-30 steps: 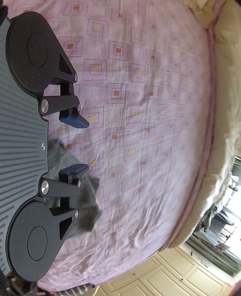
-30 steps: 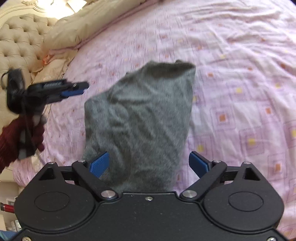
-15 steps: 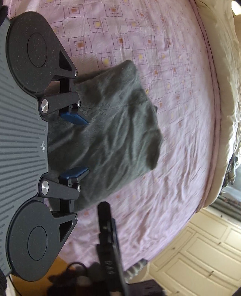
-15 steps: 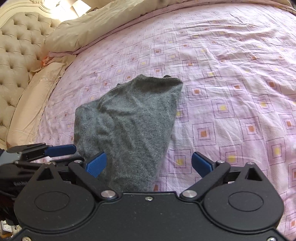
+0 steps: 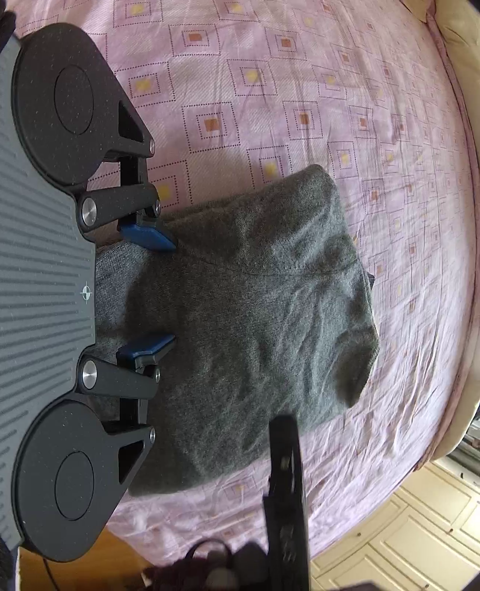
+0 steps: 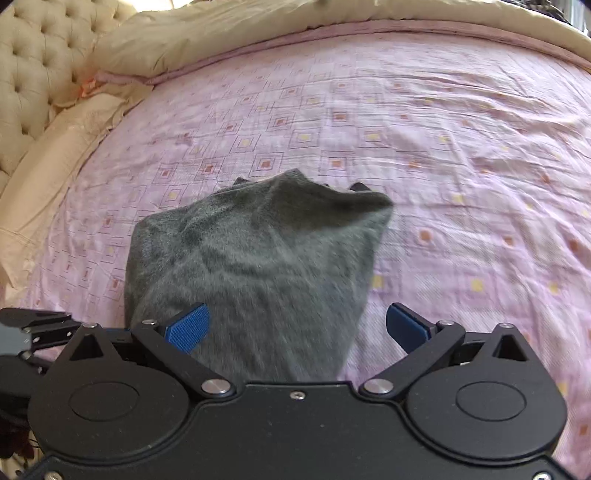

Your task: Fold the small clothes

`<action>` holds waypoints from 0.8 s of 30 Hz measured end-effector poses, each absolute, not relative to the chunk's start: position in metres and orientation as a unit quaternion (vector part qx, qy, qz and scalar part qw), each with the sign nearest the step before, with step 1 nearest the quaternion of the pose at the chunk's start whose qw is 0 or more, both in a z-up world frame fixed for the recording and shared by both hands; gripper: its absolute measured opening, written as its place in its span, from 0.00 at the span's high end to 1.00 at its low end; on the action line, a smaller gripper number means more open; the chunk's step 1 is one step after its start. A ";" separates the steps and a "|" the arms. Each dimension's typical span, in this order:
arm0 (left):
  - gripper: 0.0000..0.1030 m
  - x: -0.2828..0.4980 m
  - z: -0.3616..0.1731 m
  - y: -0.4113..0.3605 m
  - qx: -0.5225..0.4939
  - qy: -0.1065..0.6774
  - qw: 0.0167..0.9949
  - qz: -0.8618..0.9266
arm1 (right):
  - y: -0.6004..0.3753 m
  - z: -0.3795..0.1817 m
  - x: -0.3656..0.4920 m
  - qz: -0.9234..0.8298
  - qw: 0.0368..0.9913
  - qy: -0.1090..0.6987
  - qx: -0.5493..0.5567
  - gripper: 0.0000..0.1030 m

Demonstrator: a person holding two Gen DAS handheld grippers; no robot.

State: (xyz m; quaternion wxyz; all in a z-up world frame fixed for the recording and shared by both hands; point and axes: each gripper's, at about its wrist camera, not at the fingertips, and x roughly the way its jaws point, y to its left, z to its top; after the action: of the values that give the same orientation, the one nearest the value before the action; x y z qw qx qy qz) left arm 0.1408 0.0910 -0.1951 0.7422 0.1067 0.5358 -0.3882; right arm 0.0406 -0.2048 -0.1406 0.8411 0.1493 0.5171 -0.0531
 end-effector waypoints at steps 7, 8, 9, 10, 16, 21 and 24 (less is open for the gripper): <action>0.53 0.143 -0.195 0.091 0.101 0.543 0.737 -0.389 | -0.231 -0.179 0.096 -0.105 0.814 0.557 0.132 0.01; 0.53 0.144 -0.195 0.092 0.098 0.544 0.737 -0.389 | -0.241 -0.182 0.102 -0.116 0.810 0.559 0.135 0.01; 0.53 0.144 -0.194 0.092 0.096 0.545 0.737 -0.389 | -0.250 -0.183 0.108 -0.129 0.806 0.560 0.138 0.01; 0.53 0.144 -0.194 0.093 0.093 0.547 0.736 -0.388 | -0.260 -0.184 0.112 -0.145 0.802 0.562 0.139 0.01; 0.42 0.149 -0.194 0.096 0.057 0.552 0.734 -0.392 | -0.294 -0.161 0.105 -0.194 0.818 0.519 0.155 0.01; 0.29 0.145 -0.178 0.097 0.044 0.530 0.755 -0.383 | -0.286 -0.126 0.070 -0.174 0.855 0.461 0.160 0.01; 0.14 0.143 -0.166 0.097 0.043 0.517 0.769 -0.374 | -0.271 -0.111 0.050 -0.166 0.864 0.451 0.147 0.01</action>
State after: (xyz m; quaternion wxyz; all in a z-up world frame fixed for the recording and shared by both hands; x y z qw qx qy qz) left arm 0.1429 0.0967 -0.1664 0.7687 0.0431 0.5167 -0.3745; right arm 0.0496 -0.2708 -0.1115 0.8645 0.1473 0.4509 -0.1663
